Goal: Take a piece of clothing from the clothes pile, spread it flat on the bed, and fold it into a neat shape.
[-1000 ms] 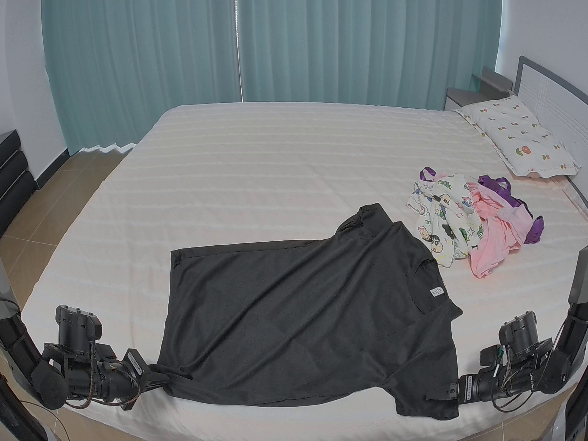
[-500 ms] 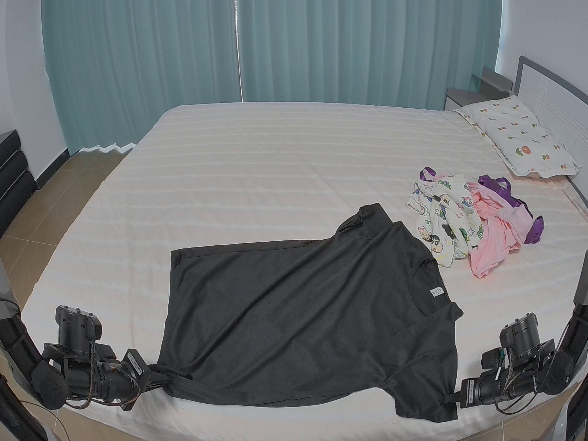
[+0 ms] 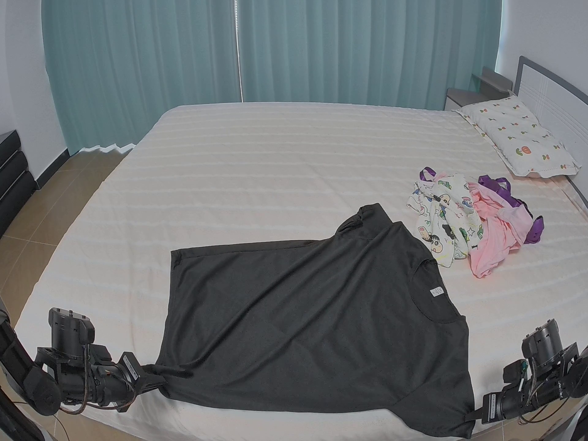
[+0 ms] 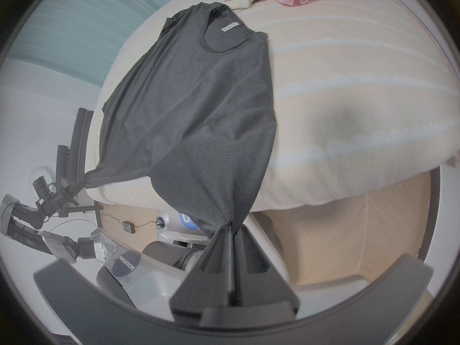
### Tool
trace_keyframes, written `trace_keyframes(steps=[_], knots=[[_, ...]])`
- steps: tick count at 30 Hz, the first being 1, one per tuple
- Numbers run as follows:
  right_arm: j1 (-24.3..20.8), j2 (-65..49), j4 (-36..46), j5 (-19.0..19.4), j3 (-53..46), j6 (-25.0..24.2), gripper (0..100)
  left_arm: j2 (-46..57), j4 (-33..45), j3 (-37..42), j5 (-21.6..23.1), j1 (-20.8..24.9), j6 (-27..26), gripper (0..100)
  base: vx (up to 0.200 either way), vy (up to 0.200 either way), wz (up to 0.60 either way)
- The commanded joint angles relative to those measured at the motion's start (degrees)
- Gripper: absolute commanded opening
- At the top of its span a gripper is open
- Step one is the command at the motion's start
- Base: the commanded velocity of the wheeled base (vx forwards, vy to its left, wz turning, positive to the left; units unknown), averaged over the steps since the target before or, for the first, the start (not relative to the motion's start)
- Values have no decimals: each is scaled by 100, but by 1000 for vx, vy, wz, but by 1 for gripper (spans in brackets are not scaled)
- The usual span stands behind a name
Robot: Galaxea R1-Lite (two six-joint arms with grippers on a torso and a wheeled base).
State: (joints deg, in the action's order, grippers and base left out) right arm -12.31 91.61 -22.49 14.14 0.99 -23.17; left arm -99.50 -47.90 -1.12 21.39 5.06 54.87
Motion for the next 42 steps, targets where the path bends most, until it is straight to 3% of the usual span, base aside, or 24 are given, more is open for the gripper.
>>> trace_keyframes(steps=[1, 4, 11, 14, 19, 25, 26, 34, 42], knots=[[-8, -1014, 544, -263, -81, -56, 0, 326, 105, 112, -83, 4, -82, 0, 0, 0, 0], [-8, -1321, 843, -263, -81, -73, 0, 352, 184, 112, -188, 30, -126, 0, 0, 0, 0], [-17, -1928, 1423, -236, -81, -205, 0, 686, 1081, 112, -390, 417, -776, 0, 0, 0, 0], [-26, -1981, 1493, -236, -81, -214, 0, 721, 1107, 112, -399, 426, -776, 0, 0, 0, 0], [-201, -2104, 1669, -254, -81, -223, 0, 730, 1195, 112, -786, 443, -802, 0, 0, 0, 0], [-201, -2244, 1669, -272, -81, -223, 0, 730, 1529, 112, -847, 602, -1031, 0, 0, 0, 0], [-201, -2297, 1669, -280, -90, -214, 0, 765, 1845, 112, -856, 865, -1145, 0, 0, 0, 0], [-157, -2517, 1678, -272, -72, -223, 0, 924, 2381, 95, -865, 1384, -1128, 0, 0, 0, 0], [-140, -2710, 1616, -280, 42, -293, 0, 1099, 2381, -37, -1304, 1357, -1092, 0, 0, 0, 0]])
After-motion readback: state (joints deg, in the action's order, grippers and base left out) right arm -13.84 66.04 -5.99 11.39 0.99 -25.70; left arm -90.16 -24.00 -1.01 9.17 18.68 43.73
